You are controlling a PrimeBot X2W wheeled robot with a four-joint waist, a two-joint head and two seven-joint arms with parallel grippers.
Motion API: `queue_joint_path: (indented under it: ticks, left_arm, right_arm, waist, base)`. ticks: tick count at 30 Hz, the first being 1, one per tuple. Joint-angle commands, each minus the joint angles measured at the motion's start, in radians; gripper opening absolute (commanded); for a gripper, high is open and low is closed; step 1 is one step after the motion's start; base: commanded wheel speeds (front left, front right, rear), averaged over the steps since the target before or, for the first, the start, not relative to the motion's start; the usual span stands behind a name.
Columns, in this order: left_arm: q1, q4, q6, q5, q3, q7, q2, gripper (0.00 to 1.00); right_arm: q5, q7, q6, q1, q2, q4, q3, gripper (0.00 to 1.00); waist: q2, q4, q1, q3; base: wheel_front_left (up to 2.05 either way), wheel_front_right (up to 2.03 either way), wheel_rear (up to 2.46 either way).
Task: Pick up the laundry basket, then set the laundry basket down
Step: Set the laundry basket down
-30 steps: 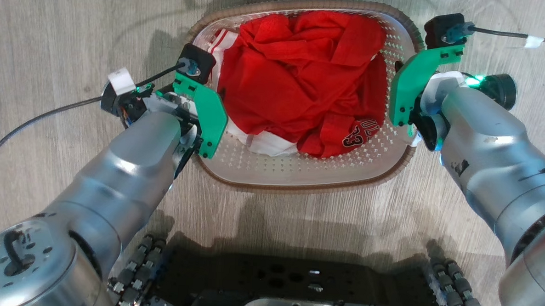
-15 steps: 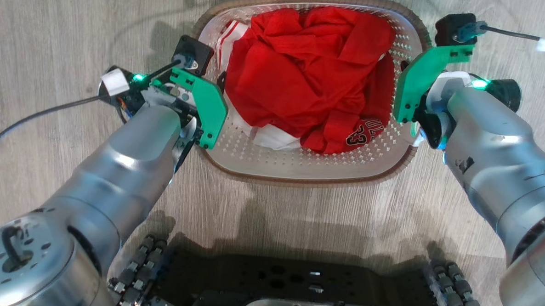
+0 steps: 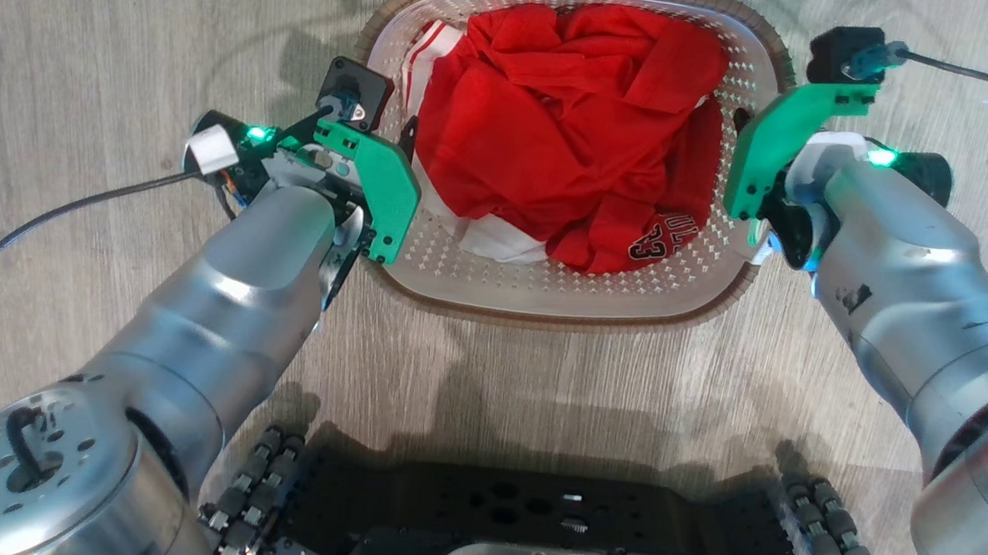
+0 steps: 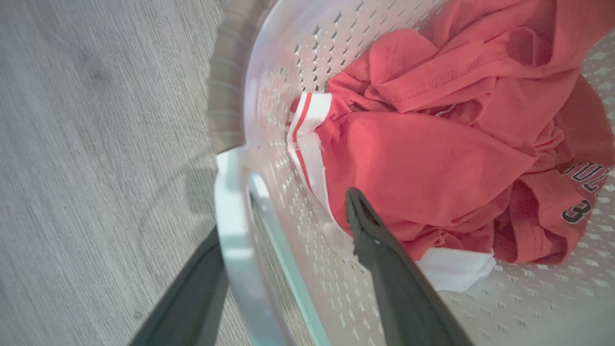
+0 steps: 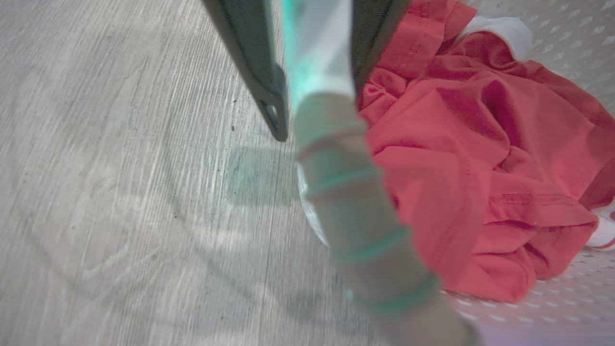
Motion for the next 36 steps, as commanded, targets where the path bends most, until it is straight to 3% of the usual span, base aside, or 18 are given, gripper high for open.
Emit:
queue_joint_path:
  ticks: [1, 11, 22, 36]
  left_arm:
    - [0.003, -0.010, 0.006, 0.005, 0.004, -0.008, 0.010, 1.00]
    - [0.015, -0.011, 0.010, 0.003, 0.004, 0.010, 0.010, 1.00]
    - [0.064, -0.008, 0.006, 0.011, 0.004, 0.038, 0.010, 1.00]
    - [0.205, 0.037, 0.003, -0.020, 0.004, 0.027, 0.010, 1.00]
  right_arm:
    - [-0.004, -0.014, 0.004, 0.067, 0.005, -0.009, -0.001, 1.00]
    - [-0.058, -0.010, 0.004, 0.082, -0.007, -0.009, -0.037, 1.00]
    - [-0.108, 0.017, 0.004, 0.126, 0.009, -0.009, -0.074, 1.00]
    - [-0.124, 0.025, 0.004, 0.269, 0.043, -0.009, -0.137, 1.00]
  waist:
    - [-0.0001, 0.000, 0.0000, 0.000]
    - [-0.0001, 0.004, 0.0000, -0.024]
    - [-0.0001, -0.002, 0.0000, -0.120]
    - [-0.0001, -0.026, 0.0000, -0.399]
  base:
    - [0.00, 0.00, 0.00]
    - [0.00, 0.00, 0.00]
    - [0.00, 0.00, 0.00]
    - [0.00, 0.00, 0.00]
